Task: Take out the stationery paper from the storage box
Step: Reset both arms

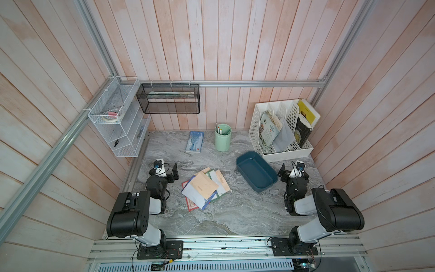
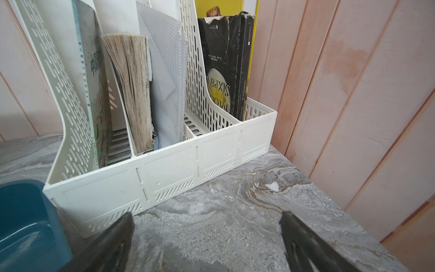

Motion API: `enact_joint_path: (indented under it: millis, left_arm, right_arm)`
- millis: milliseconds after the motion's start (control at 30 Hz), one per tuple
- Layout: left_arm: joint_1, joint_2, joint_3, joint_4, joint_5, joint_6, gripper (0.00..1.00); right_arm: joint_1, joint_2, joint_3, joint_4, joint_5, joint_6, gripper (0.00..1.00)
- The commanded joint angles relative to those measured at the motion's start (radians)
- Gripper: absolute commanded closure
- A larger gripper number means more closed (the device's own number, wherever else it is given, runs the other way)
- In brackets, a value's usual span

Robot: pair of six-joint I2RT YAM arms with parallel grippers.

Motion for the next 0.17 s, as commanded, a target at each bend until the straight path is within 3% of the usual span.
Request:
enact_joint_path:
  millis: [0, 133]
  left_arm:
    - [-0.002, 0.013, 0.026, -0.01, 0.016, 0.017, 0.0]
    - [-0.017, 0.01, 0.03, -0.02, -0.003, 0.028, 0.0]
  right_arm:
    - [-0.004, 0.009, 0.007, 0.024, -0.01, 0.011, 0.02]
    - [-0.004, 0.01, 0.006, 0.026, -0.01, 0.01, 0.02]
